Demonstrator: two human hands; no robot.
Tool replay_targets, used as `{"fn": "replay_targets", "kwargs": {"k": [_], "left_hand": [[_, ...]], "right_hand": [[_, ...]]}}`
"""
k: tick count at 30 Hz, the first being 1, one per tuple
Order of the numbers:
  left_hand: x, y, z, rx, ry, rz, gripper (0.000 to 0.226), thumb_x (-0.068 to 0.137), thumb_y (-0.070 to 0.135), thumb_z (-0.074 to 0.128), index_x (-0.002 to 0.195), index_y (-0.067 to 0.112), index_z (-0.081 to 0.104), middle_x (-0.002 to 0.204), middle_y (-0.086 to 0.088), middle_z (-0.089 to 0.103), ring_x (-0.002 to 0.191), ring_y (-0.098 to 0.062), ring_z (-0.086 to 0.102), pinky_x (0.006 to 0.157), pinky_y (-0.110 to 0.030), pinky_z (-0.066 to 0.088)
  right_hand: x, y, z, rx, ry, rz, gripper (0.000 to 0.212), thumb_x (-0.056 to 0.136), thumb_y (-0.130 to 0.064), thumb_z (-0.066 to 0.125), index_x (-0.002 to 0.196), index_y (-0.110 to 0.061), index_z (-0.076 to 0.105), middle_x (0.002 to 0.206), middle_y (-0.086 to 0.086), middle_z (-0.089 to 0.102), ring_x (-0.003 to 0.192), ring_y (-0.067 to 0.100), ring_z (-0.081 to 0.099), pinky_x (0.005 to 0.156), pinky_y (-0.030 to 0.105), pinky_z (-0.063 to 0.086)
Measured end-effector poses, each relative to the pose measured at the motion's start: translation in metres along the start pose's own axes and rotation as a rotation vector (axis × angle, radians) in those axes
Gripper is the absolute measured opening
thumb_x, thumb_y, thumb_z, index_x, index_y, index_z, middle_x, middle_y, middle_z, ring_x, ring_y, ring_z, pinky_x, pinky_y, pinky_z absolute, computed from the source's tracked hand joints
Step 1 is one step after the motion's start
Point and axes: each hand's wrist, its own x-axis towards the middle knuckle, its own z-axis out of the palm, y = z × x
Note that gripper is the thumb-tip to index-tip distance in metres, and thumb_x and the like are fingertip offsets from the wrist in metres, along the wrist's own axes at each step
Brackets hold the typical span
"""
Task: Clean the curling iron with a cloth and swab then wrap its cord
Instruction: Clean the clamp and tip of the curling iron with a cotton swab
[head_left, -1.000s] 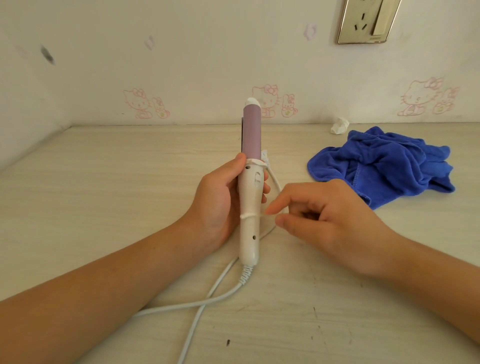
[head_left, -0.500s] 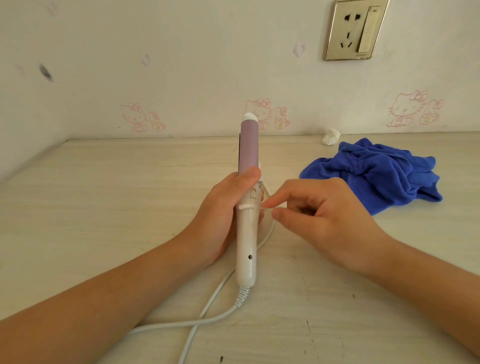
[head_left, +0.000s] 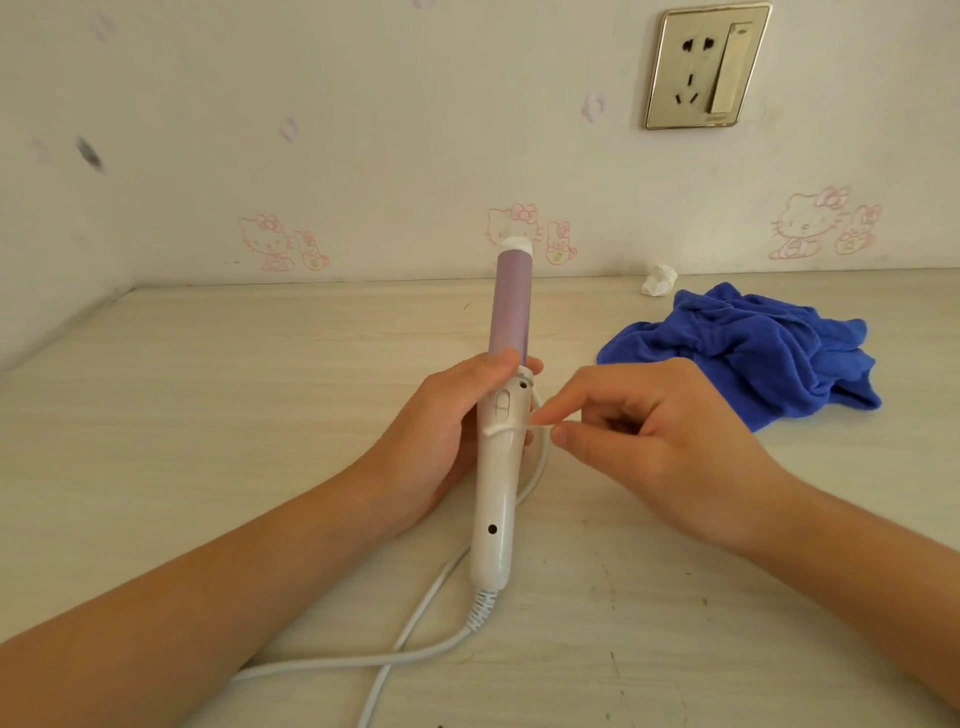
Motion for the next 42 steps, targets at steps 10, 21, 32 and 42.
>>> {"fn": "replay_targets", "kwargs": {"k": [10,21,32,42], "left_hand": [[-0.004,0.008,-0.001,-0.166,-0.12,-0.042,0.053,0.096,0.027,0.049,0.135,-0.008,0.053,0.097,-0.01,0.077,0.084,-0.023,0.074,0.073,-0.032,0.06],[-0.009,0.009,-0.002,-0.08,-0.199,-0.079,0.056,0.099,0.035,0.04,0.139,-0.004,0.048,0.086,-0.011,0.073,0.058,-0.037,0.069,0.056,-0.038,0.057],[-0.004,0.007,0.0,-0.055,-0.126,-0.047,0.036,0.09,0.038,0.064,0.111,0.008,0.061,0.073,-0.019,0.064,0.049,-0.033,0.067,0.048,-0.034,0.055],[-0.005,0.004,0.0,-0.013,-0.114,-0.008,0.04,0.09,0.03,0.06,0.116,0.001,0.067,0.08,-0.019,0.068,0.058,-0.031,0.07,0.055,-0.034,0.057]], "right_hand": [[0.0,0.004,0.005,0.026,0.0,0.036,0.019,0.093,-0.004,0.072,0.091,-0.021,0.079,0.048,-0.013,0.037,0.048,0.017,0.036,0.082,0.062,0.056],[-0.004,-0.002,0.006,0.027,-0.019,-0.065,0.016,0.092,-0.006,0.071,0.092,-0.02,0.08,0.048,-0.013,0.05,0.045,0.005,0.035,0.05,0.014,0.034],[0.002,0.001,0.001,0.005,0.106,-0.005,0.011,0.092,-0.008,0.075,0.09,-0.018,0.08,0.048,-0.004,0.044,0.045,0.006,0.035,0.05,0.017,0.033],[0.002,0.001,-0.002,-0.012,0.086,0.005,0.017,0.092,-0.005,0.074,0.09,-0.02,0.079,0.048,0.0,0.045,0.045,0.006,0.035,0.051,0.014,0.033]]}}
